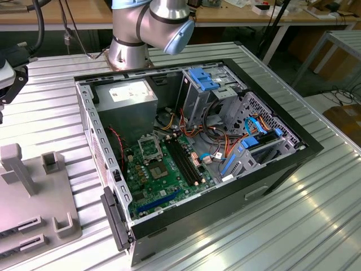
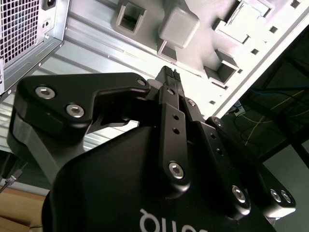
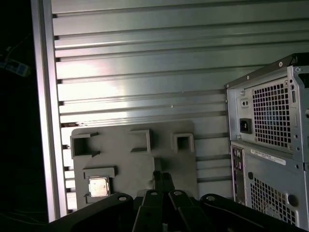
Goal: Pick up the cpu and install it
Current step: 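Reach for the cpu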
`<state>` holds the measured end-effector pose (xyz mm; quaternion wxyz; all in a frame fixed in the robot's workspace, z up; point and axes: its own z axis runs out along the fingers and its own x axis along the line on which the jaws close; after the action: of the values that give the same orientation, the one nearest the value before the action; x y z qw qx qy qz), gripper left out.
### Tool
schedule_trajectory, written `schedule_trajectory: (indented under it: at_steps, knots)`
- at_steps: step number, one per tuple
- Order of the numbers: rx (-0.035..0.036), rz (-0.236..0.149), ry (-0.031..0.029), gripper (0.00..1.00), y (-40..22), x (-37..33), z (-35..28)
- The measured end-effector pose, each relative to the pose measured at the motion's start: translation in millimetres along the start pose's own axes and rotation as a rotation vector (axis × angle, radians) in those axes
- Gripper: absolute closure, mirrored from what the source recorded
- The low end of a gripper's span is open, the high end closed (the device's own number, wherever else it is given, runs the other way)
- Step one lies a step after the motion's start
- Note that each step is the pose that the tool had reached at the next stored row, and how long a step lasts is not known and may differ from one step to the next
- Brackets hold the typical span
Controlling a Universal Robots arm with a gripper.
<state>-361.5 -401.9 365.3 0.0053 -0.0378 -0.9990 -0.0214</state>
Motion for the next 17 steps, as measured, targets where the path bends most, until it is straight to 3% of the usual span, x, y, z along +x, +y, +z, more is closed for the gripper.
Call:
schedule_trajectory:
  at_steps: [17]
  knots:
    - [0.0001,0.0,0.0002,0.89,-0.3,3.4,0.3]
